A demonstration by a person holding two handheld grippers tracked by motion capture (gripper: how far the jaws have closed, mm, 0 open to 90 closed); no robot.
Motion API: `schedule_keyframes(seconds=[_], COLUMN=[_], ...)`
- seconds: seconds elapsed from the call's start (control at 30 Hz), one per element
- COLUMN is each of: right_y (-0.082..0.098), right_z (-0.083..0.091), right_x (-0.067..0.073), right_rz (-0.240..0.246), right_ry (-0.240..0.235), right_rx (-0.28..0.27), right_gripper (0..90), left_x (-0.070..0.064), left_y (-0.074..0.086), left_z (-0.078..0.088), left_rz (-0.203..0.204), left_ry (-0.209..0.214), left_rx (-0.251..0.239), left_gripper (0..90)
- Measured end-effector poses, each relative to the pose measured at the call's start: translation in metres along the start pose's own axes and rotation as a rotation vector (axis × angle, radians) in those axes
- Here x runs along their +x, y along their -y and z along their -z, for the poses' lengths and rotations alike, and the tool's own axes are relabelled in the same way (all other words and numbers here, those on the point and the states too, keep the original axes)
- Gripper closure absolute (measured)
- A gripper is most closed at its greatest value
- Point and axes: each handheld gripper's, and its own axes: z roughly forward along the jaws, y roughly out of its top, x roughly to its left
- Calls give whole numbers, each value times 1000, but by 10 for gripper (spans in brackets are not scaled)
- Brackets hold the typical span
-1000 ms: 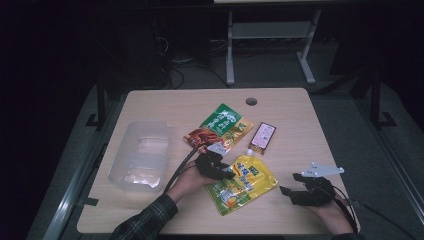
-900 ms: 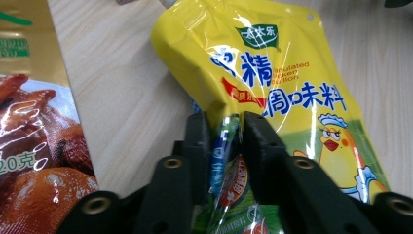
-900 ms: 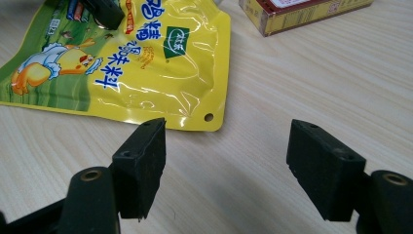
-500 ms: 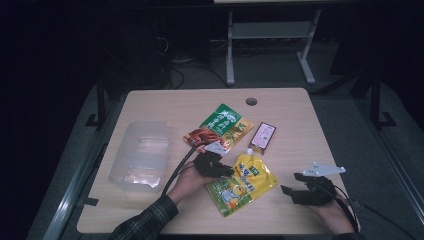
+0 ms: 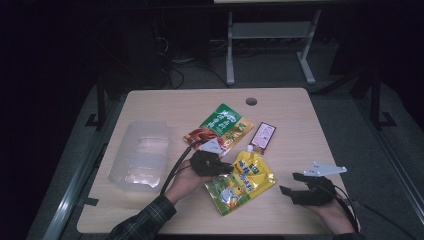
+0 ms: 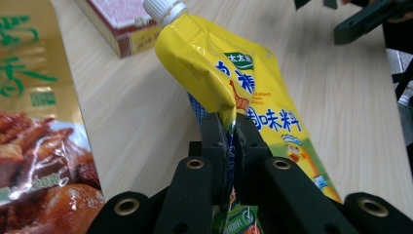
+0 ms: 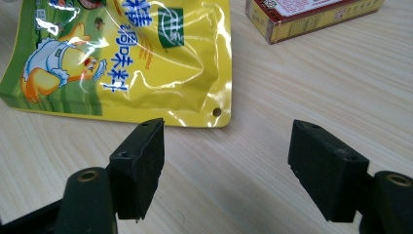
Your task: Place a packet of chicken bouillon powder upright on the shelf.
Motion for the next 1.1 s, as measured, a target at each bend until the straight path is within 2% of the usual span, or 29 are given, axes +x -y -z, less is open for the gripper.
schedule_keyframes(seconds=[0.1, 0.3, 0.47, 0.5, 0.67, 0.73, 0.77, 0.8, 0.87, 0.9, 0.93, 0.97, 1.07, 1.1], right_y=[-1, -4, -10, -14, -25, -30, -36, -36, -42, -48, -48, -53, -58, -60], right_z=[0, -2, -6, -8, -16, -22, -28, -28, -35, -40, -40, -45, -51, -55], right_x=[2, 6, 9, 10, 11, 12, 12, 12, 15, 18, 18, 21, 23, 25], right_rz=[-24, -28, -46, -53, -42, -31, -21, -21, -12, -6, -6, -2, -2, -16], right_ry=[-20, -60, -112, -135, -176, -208, -248, -248, -287, -320, -320, -348, -369, -399], right_rx=[-9, -32, -47, -59, -82, -92, -101, -101, -110, -125, -125, -131, -139, -139], right_gripper=[273, 262, 261, 255, 238, 234, 218, 218, 205, 202, 202, 203, 207, 226], left_x=[-3, -5, -8, -10, -13, -15, -16, -16, -17, -17, -17, -18, -20, -21], left_y=[-4, -7, -10, -10, -8, -6, -4, -4, -3, -1, -1, 0, 2, 3], left_z=[10, 23, 35, 40, 51, 57, 63, 63, 67, 71, 71, 73, 78, 80], left_rz=[-6, -13, -22, -19, -25, -25, -25, -25, -23, -22, -22, -15, -13, -19], left_ry=[-2, 0, 0, -2, -5, -5, -11, -11, -18, -24, -24, -25, -27, -34], left_rx=[-31, -68, -99, -111, -121, -128, -136, -136, -141, -151, -151, -160, -168, -168], left_gripper=[858, 858, 859, 858, 858, 858, 858, 858, 858, 858, 858, 858, 858, 858])
